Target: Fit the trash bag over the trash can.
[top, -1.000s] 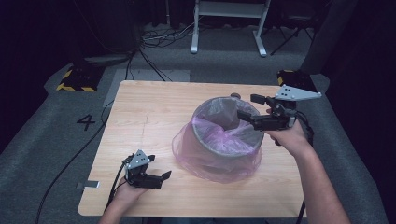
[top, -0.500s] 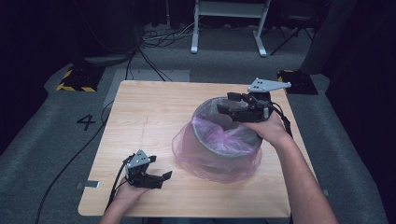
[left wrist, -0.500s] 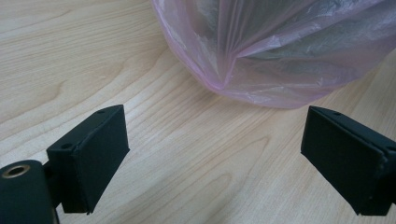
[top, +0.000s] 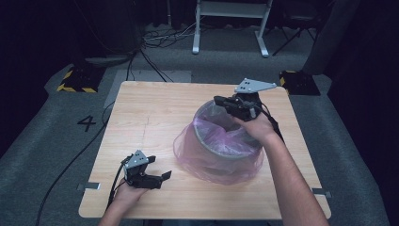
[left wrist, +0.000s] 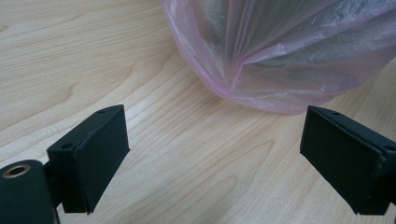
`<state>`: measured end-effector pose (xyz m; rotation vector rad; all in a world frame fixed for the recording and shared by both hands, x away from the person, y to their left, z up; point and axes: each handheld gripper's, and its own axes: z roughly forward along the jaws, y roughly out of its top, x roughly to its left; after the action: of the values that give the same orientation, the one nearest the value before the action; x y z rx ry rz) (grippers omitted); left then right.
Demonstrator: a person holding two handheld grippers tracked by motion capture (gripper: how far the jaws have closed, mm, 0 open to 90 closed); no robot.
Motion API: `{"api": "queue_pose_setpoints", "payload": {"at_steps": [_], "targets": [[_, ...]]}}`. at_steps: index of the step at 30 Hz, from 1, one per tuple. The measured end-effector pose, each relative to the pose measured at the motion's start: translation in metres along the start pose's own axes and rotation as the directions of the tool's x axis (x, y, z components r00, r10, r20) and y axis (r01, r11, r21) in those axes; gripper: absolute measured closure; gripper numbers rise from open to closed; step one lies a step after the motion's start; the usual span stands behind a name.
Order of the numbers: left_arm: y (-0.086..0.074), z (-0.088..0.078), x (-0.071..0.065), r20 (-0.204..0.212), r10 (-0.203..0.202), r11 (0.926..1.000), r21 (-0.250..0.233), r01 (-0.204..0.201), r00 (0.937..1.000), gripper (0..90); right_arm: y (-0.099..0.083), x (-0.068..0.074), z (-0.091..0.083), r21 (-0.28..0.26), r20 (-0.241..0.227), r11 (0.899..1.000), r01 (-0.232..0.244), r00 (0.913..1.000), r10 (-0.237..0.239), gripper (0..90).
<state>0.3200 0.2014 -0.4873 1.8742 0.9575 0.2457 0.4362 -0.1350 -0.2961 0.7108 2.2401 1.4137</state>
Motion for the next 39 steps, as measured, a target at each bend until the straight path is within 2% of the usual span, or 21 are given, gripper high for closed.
{"api": "queue_pose_setpoints", "payload": {"at_steps": [2,4,8,9,11,13,18,20,21,22,24,25,27,28,30,31,33,36,38,39], "targets": [[0.001,-0.002,0.001,-0.001,0.001,1.0000,-0.010,-0.001,1.0000,8.0,-0.002,0.003,0.007,0.015,-0.011,1.000,0.004,0.9999,-0.004,90.0],[0.001,-0.003,0.001,0.005,-0.003,0.9999,-0.015,0.003,1.0000,8.0,-0.005,0.005,0.015,0.054,-0.013,0.999,0.001,0.9999,0.000,90.0],[0.001,-0.002,0.001,0.005,0.001,0.9999,-0.012,0.000,1.0000,8.0,-0.011,0.006,0.028,0.119,-0.002,0.993,-0.013,0.9999,0.013,90.0],[0.001,-0.001,0.001,0.003,-0.003,0.9999,-0.010,0.003,1.0000,8.0,-0.012,0.006,0.031,0.137,0.003,0.990,-0.032,0.9995,0.032,90.0],[0.001,-0.001,0.001,0.008,0.002,1.0000,-0.010,-0.002,1.0000,8.0,-0.016,0.006,0.037,0.167,0.004,0.986,-0.028,0.9996,0.027,90.0],[0.001,-0.001,0.001,0.007,0.006,0.9999,-0.009,-0.006,1.0000,8.1,-0.021,0.005,0.043,0.217,0.017,0.975,-0.047,0.9989,0.044,90.0],[0.002,-0.002,0.000,0.010,0.007,0.9999,-0.014,-0.007,0.9999,8.1,-0.032,0.002,0.054,0.277,0.023,0.958,-0.077,0.9970,0.073,88.7],[0.002,-0.002,0.000,0.010,0.006,0.9999,-0.016,-0.006,0.9999,8.1,-0.038,0.002,0.057,0.311,0.023,0.946,-0.088,0.9961,0.085,88.5],[0.002,-0.002,0.000,0.011,0.003,0.9999,-0.015,-0.003,0.9999,8.1,-0.040,0.002,0.059,0.333,0.019,0.939,-0.091,0.9958,0.090,87.4],[0.002,-0.002,0.000,0.012,0.003,0.9999,-0.017,-0.003,0.9999,8.1,-0.042,0.002,0.061,0.365,0.013,0.927,-0.089,0.9958,0.091,86.0],[0.003,-0.002,0.000,0.016,0.005,0.9998,-0.019,-0.005,0.9999,8.1,-0.045,0.002,0.065,0.398,0.014,0.913,-0.084,0.9962,0.086,85.8],[0.003,-0.002,0.000,0.016,0.009,0.9998,-0.018,-0.009,0.9998,8.1,-0.049,0.001,0.069,0.450,0.014,0.889,-0.081,0.9964,0.084,85.8],[0.003,-0.002,-0.001,0.023,0.013,0.9998,-0.018,-0.012,0.9997,8.9,-0.054,0.001,0.075,0.508,0.023,0.859,-0.068,0.9976,0.066,86.6],[0.003,-0.002,-0.001,0.023,0.012,0.9998,-0.019,-0.012,0.9997,8.9,-0.056,0.000,0.078,0.537,0.009,0.840,-0.071,0.9969,0.078,86.8],[0.003,-0.003,-0.001,0.027,0.010,0.9996,-0.025,-0.010,0.9996,8.8,-0.058,0.000,0.081,0.564,0.007,0.824,-0.051,0.9983,0.057,88.5],[0.003,-0.004,0.000,0.027,0.013,0.9995,-0.028,-0.012,0.9996,8.8,-0.060,0.000,0.081,0.576,0.003,0.816,-0.057,0.9977,0.068,88.5],[0.003,-0.005,0.000,0.026,0.005,0.9994,-0.034,-0.004,0.9997,8.8,-0.060,-0.001,0.082,0.577,0.012,0.814,-0.070,0.9969,0.078,89.2],[0.004,-0.006,0.002,0.021,0.001,0.9993,-0.039,0.000,0.9998,8.7,-0.059,-0.002,0.080,0.564,0.012,0.822,-0.082,0.9958,0.091,89.4],[0.004,-0.007,0.002,0.020,-0.002,0.9990,-0.046,0.002,0.9998,8.7,-0.056,-0.002,0.079,0.541,0.012,0.836,-0.089,0.9951,0.098,88.4],[0.004,-0.007,0.003,0.019,0.000,0.9989,-0.046,0.001,0.9998,8.7,-0.053,-0.001,0.077,0.531,0.012,0.842,-0.091,0.9949,0.100,85.1]]}}
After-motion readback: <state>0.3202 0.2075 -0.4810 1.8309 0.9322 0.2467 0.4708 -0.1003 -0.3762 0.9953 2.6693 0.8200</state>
